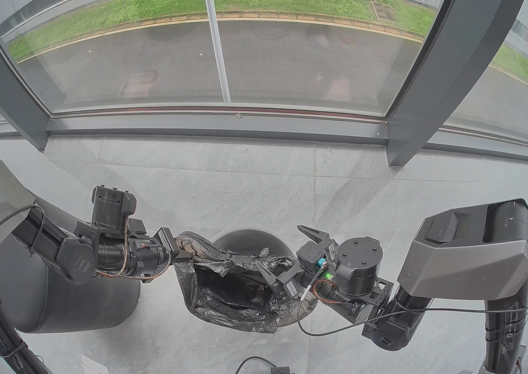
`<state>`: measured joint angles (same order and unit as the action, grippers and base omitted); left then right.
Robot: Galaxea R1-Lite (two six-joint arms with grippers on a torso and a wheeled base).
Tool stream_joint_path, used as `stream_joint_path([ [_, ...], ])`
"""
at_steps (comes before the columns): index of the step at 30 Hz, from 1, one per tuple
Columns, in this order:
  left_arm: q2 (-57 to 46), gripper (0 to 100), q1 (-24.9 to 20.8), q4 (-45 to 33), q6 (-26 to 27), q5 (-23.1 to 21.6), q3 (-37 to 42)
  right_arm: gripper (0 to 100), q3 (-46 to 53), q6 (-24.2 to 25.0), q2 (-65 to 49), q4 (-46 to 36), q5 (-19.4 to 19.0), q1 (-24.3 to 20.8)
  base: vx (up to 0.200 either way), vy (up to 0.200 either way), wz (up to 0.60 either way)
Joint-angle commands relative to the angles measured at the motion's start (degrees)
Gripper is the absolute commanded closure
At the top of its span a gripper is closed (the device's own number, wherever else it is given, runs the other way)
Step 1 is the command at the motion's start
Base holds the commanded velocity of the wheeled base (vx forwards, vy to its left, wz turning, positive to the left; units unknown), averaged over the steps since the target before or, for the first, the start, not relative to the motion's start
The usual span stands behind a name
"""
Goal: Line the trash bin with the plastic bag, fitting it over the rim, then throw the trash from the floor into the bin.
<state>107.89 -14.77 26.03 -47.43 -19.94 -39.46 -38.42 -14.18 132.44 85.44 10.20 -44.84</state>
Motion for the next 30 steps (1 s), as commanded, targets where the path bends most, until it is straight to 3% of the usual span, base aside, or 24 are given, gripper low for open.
stream_joint_path([
  [1,-0.6,100,-0.3,0.0,-0.1,0.0,0.0,0,-2.9,-1.5,4.3,0.2,1.7,-0.6,0.000,0.000,0.00],
  [5,-0.9,100,-0.4,0.0,-0.1,0.0,0.1,0,-4.7,-2.9,6.9,0.6,3.3,-1.2,0.000,0.000,0.00],
  [30,-1.1,100,-0.3,0.0,-0.1,0.0,0.2,0,-1.1,-3.5,7.2,2.4,3.6,-5.4,0.000,0.000,0.00],
])
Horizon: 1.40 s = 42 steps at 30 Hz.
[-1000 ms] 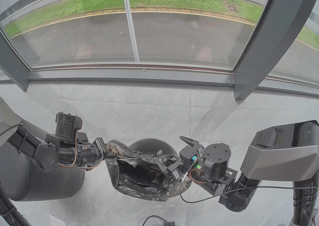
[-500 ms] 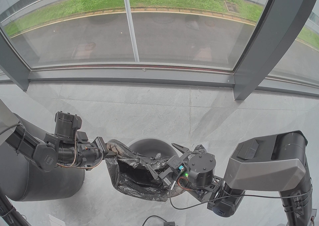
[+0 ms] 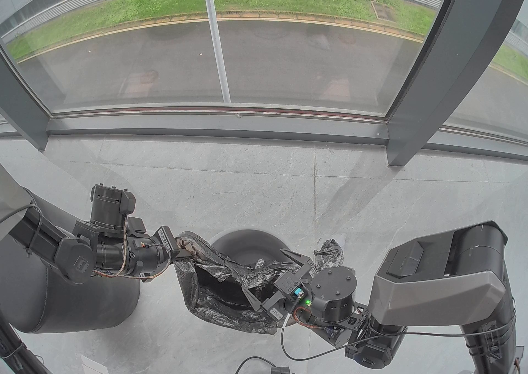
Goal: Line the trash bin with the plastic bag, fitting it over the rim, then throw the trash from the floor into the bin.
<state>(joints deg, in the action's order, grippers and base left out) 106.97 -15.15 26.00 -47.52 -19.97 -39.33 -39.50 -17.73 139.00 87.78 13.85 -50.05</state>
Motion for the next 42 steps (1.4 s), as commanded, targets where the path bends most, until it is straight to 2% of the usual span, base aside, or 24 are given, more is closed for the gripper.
stream_joint_path([
  [1,-0.3,100,0.0,0.0,0.0,0.0,0.1,0,-0.1,0.0,0.9,0.0,0.0,-0.2,0.000,0.000,0.00],
  [26,-0.3,100,-0.1,0.0,0.0,0.0,0.1,0,3.8,-0.4,-0.8,2.2,0.0,-0.7,0.000,0.000,0.00],
  [29,-0.3,100,-0.1,0.0,0.0,0.0,0.1,0,2.3,-0.4,0.8,2.2,0.0,0.0,0.000,0.000,0.00],
  [34,-0.4,100,-0.1,0.0,0.0,0.0,0.1,0,-2.9,-0.5,5.3,2.2,0.1,3.9,0.000,0.000,0.00],
  [42,-1.1,100,-0.2,-0.1,0.2,0.0,0.3,0,-5.5,-2.1,4.6,2.2,0.1,6.9,0.000,0.000,0.00],
])
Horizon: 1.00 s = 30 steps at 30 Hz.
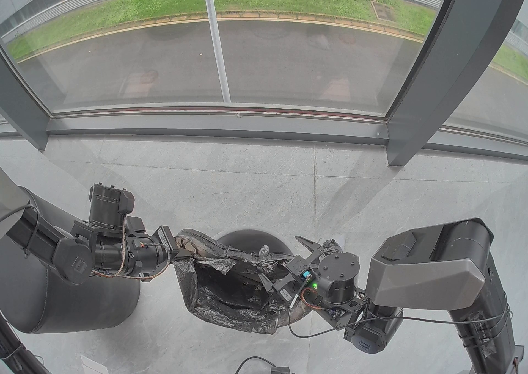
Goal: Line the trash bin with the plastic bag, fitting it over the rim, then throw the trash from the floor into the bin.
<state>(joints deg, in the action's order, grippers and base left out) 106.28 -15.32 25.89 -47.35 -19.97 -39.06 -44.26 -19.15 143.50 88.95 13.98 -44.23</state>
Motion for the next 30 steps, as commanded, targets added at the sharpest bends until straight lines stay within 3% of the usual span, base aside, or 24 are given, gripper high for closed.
stream_joint_path([
  [1,-0.4,100,-0.1,0.0,0.1,0.0,0.0,0,-0.7,-0.8,-0.1,1.0,0.1,1.2,0.000,0.000,0.00],
  [19,0.9,100,-0.6,0.5,0.9,-0.7,-0.3,0,-1.0,-1.0,-3.7,1.0,1.3,2.9,0.000,0.000,0.00],
  [30,3.0,100,-0.3,0.7,9.6,-1.0,-1.2,0,-5.8,-1.5,-2.8,-0.2,1.3,6.3,0.000,0.000,0.00],
])
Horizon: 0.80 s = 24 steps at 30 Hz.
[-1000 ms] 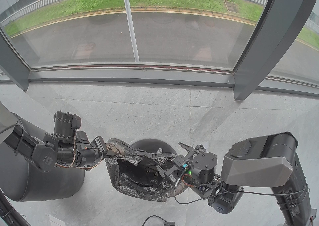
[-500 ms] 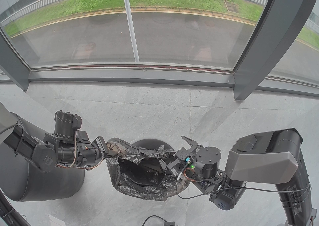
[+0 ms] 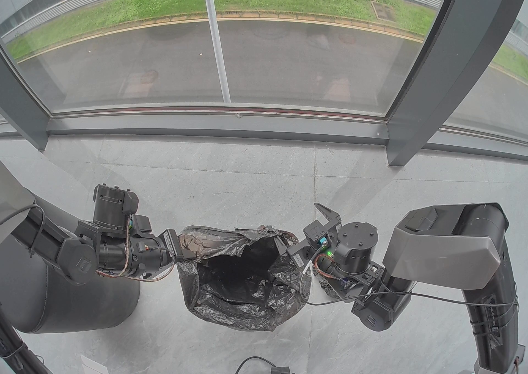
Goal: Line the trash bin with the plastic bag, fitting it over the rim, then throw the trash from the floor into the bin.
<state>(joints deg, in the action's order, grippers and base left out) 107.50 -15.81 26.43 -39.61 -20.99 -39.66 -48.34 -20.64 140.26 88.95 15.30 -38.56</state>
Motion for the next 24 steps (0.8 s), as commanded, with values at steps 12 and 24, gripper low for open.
stream_joint_path([
  [12,6.1,100,2.2,0.1,2.6,0.1,-5.3,0,-3.7,0.0,1.8,-0.8,0.0,1.2,0.000,0.000,0.00],
  [24,9.9,100,4.7,0.2,2.7,0.2,-8.8,0,-3.4,0.0,1.9,-0.8,0.1,1.2,0.000,0.000,0.00],
])
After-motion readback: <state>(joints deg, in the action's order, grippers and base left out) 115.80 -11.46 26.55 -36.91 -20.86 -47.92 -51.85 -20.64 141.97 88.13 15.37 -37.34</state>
